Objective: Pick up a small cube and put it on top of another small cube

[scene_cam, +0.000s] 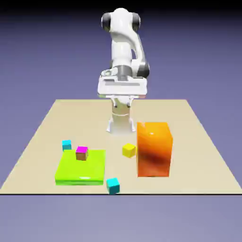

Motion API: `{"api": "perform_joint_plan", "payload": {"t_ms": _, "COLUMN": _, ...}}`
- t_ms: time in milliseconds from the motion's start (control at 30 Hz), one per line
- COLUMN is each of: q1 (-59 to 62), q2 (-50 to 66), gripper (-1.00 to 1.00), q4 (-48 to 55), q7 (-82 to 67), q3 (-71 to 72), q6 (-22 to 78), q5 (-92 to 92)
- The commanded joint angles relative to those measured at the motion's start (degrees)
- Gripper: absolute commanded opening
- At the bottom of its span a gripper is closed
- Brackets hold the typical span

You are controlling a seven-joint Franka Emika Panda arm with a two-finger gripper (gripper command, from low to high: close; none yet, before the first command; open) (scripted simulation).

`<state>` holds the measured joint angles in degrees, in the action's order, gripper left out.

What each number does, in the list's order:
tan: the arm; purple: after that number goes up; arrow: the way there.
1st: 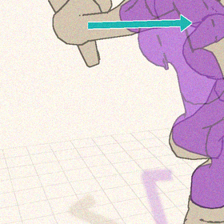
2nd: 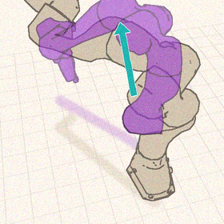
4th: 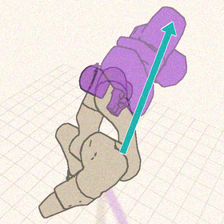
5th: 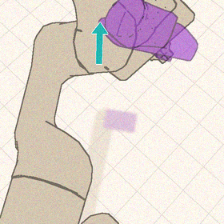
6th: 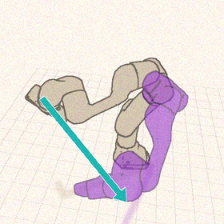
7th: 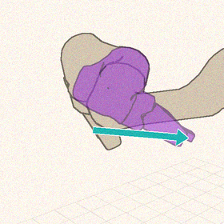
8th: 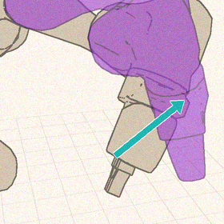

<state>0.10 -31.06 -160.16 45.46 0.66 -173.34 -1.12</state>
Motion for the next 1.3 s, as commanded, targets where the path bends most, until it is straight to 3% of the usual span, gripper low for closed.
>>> {"api": "perform_joint_plan", "payload": {"t_ms": 0, "q1": 0.7, "q2": 1.3, "gripper": 0.00, "q4": 0.7, "q7": 2.5, "q3": 0.5, "q6": 0.6, "q5": -0.9}}
{"api": "perform_joint_plan", "payload": {"t_ms": 1267, "q1": 25.6, "q2": 51.6, "gripper": 0.00, "q4": 27.3, "q7": 97.2, "q3": 21.4, "q6": 21.6, "q5": -36.2}}
